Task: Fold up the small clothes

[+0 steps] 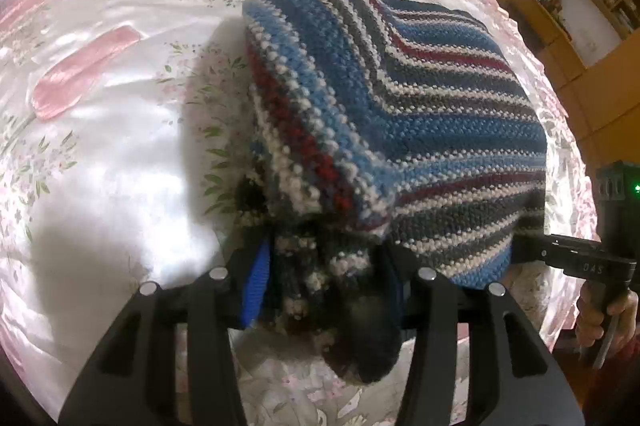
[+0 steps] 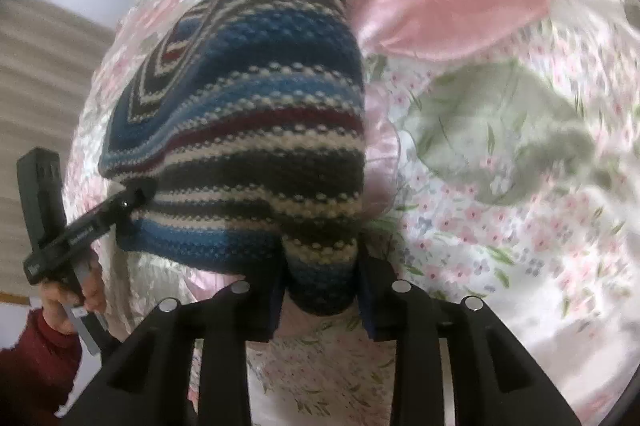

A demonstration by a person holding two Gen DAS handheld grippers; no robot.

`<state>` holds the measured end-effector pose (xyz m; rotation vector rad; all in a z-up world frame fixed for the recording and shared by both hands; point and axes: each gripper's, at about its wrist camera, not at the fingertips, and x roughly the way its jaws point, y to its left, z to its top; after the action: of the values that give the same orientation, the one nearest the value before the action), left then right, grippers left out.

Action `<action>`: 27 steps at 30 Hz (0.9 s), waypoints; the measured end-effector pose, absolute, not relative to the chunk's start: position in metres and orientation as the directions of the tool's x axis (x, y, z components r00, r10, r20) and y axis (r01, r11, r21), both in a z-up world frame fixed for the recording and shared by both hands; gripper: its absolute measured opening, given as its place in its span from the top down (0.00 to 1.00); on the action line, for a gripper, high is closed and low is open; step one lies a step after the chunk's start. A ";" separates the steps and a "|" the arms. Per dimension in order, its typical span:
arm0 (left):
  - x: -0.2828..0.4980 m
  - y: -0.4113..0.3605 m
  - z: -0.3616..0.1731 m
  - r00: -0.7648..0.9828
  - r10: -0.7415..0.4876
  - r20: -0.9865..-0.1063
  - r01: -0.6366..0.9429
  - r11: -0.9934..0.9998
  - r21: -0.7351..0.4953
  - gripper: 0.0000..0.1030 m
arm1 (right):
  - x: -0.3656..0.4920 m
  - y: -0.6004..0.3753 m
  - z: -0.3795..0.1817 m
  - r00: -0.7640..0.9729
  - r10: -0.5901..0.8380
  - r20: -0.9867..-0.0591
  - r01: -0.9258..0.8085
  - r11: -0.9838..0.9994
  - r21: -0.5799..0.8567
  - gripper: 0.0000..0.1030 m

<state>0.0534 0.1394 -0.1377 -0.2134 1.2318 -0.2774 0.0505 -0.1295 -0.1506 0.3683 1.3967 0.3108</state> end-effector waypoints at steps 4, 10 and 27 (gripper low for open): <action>0.051 0.140 -0.136 0.315 -0.318 -0.894 0.073 0.948 -0.311 0.50 | 0.046 -0.134 -0.156 0.180 0.437 -0.881 0.051 0.890 0.452 0.69; 0.032 0.146 -0.117 0.298 -0.310 -0.903 -0.002 0.946 -0.326 0.42 | 0.026 -0.135 -0.127 0.238 0.335 -0.912 0.050 0.933 0.356 0.50; -0.055 0.163 -0.046 0.340 -0.156 -0.928 -0.010 0.985 -0.170 0.25 | -0.062 -0.091 -0.044 0.328 0.209 -0.921 -0.017 0.976 0.215 0.22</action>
<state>-0.0549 0.1634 -0.0465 -0.1548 1.2219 -0.0953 -0.0616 -0.0906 -0.0442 0.1780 1.2291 0.1489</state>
